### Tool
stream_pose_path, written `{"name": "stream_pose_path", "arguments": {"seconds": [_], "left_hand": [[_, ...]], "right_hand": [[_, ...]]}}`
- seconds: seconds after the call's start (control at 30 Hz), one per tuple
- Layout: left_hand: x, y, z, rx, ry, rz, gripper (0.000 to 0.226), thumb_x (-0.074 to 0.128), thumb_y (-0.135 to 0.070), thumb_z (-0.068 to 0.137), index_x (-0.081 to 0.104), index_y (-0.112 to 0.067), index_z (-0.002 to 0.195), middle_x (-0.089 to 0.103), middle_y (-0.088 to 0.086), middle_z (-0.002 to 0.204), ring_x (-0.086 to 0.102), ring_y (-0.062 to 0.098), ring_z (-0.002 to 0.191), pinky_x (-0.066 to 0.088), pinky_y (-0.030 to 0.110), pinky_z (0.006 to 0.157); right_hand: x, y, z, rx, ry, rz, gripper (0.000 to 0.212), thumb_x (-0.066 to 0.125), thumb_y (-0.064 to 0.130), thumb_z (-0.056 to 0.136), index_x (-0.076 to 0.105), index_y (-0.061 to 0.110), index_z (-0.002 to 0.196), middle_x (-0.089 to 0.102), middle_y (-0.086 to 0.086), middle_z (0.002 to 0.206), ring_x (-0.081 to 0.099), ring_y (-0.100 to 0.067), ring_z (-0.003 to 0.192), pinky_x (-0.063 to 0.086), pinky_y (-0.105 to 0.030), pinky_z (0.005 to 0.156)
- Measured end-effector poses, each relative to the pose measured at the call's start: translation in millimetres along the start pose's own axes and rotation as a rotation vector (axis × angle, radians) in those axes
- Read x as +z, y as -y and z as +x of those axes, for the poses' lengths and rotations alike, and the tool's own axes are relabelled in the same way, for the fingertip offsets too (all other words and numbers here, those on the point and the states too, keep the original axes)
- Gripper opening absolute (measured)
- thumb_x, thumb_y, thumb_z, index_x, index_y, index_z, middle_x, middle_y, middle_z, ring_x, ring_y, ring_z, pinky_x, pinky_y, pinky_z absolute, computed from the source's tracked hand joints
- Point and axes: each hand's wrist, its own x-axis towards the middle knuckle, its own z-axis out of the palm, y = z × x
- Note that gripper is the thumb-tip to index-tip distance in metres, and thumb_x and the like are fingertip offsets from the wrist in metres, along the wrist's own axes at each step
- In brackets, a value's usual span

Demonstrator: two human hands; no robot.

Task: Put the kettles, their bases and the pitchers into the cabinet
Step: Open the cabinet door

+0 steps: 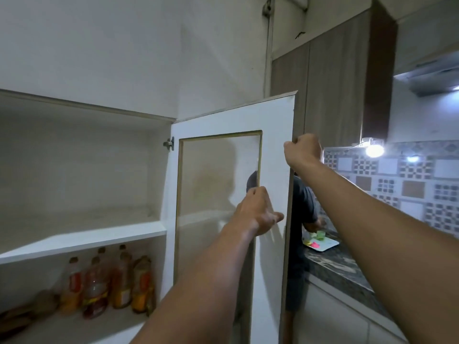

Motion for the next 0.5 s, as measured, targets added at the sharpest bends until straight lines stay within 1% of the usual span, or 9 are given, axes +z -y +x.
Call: {"name": "stream_pose_path", "arguments": {"seconds": [0.07, 0.1, 0.17, 0.2, 0.23, 0.3, 0.37, 0.43, 0.5], "left_hand": [[19, -3, 12, -0.018, 0.074, 0.033, 0.069, 0.074, -0.036, 0.082, 0.039, -0.017, 0.139, 0.042, 0.003, 0.146, 0.047, 0.029, 0.131, 0.04, 0.039, 0.106], [28, -4, 18, -0.014, 0.102, 0.06, 0.07, 0.074, -0.034, 0.082, 0.039, -0.017, 0.14, 0.042, 0.003, 0.145, 0.047, 0.028, 0.131, 0.04, 0.039, 0.107], [43, -6, 27, 0.003, 0.15, 0.108, 0.071, 0.073, -0.03, 0.084, 0.036, -0.015, 0.142, 0.038, 0.004, 0.148, 0.043, 0.028, 0.135, 0.037, 0.038, 0.109], [49, -8, 31, 0.01, 0.161, 0.128, 0.071, 0.071, -0.028, 0.086, 0.033, -0.014, 0.144, 0.034, 0.004, 0.151, 0.04, 0.027, 0.138, 0.034, 0.038, 0.111], [54, -9, 35, 0.018, 0.161, 0.142, 0.072, 0.07, -0.026, 0.087, 0.031, -0.013, 0.146, 0.03, 0.005, 0.154, 0.037, 0.027, 0.14, 0.032, 0.037, 0.113], [60, -9, 41, 0.028, 0.163, 0.158, 0.072, 0.067, -0.023, 0.089, 0.027, -0.013, 0.148, 0.024, 0.003, 0.158, 0.035, 0.026, 0.142, 0.032, 0.037, 0.114], [62, -7, 43, 0.034, 0.178, 0.17, 0.072, 0.066, -0.021, 0.089, 0.025, -0.014, 0.148, 0.022, 0.001, 0.159, 0.037, 0.026, 0.141, 0.033, 0.037, 0.112], [59, -5, 43, 0.045, 0.192, 0.176, 0.072, 0.065, -0.019, 0.089, 0.025, -0.015, 0.148, 0.021, 0.0, 0.16, 0.037, 0.027, 0.14, 0.035, 0.039, 0.112], [54, -1, 42, 0.058, 0.207, 0.179, 0.07, 0.064, -0.017, 0.09, 0.025, -0.016, 0.148, 0.02, -0.001, 0.161, 0.037, 0.028, 0.141, 0.036, 0.039, 0.112]], "right_hand": [[-5, -27, 12, 0.047, 0.033, -0.003, 0.012, 0.053, 0.004, 0.082, 0.05, 0.014, 0.077, 0.049, -0.002, 0.07, 0.049, -0.027, 0.072, 0.041, -0.032, 0.068], [-7, -38, 16, 0.055, 0.063, 0.012, 0.014, 0.052, 0.002, 0.08, 0.051, 0.016, 0.08, 0.05, 0.0, 0.069, 0.051, -0.027, 0.074, 0.042, -0.032, 0.069], [-9, -55, 24, 0.048, 0.121, 0.048, 0.02, 0.052, 0.001, 0.08, 0.059, 0.016, 0.091, 0.064, -0.004, 0.082, 0.059, -0.029, 0.082, 0.051, -0.035, 0.076], [-11, -60, 27, 0.04, 0.14, 0.061, 0.021, 0.052, 0.0, 0.082, 0.061, 0.016, 0.092, 0.067, -0.006, 0.091, 0.062, -0.029, 0.087, 0.054, -0.037, 0.08], [-12, -63, 31, 0.035, 0.151, 0.065, 0.022, 0.051, 0.0, 0.083, 0.062, 0.016, 0.093, 0.069, -0.008, 0.096, 0.063, -0.03, 0.089, 0.055, -0.038, 0.081], [-11, -70, 36, 0.008, 0.164, 0.052, 0.023, 0.05, 0.0, 0.084, 0.064, 0.013, 0.096, 0.068, -0.009, 0.096, 0.061, -0.029, 0.084, 0.051, -0.032, 0.07], [-7, -72, 38, 0.001, 0.146, 0.032, 0.026, 0.05, 0.001, 0.084, 0.066, 0.009, 0.102, 0.068, -0.009, 0.093, 0.059, -0.028, 0.08, 0.045, -0.03, 0.066], [-1, -70, 38, 0.026, 0.093, 0.025, 0.026, 0.053, 0.003, 0.081, 0.065, 0.008, 0.103, 0.068, -0.009, 0.097, 0.062, -0.029, 0.086, 0.049, -0.033, 0.071], [6, -64, 33, 0.041, 0.008, -0.023, 0.027, 0.055, 0.003, 0.081, 0.061, 0.006, 0.108, 0.063, -0.012, 0.106, 0.061, -0.031, 0.096, 0.047, -0.036, 0.079]]}}
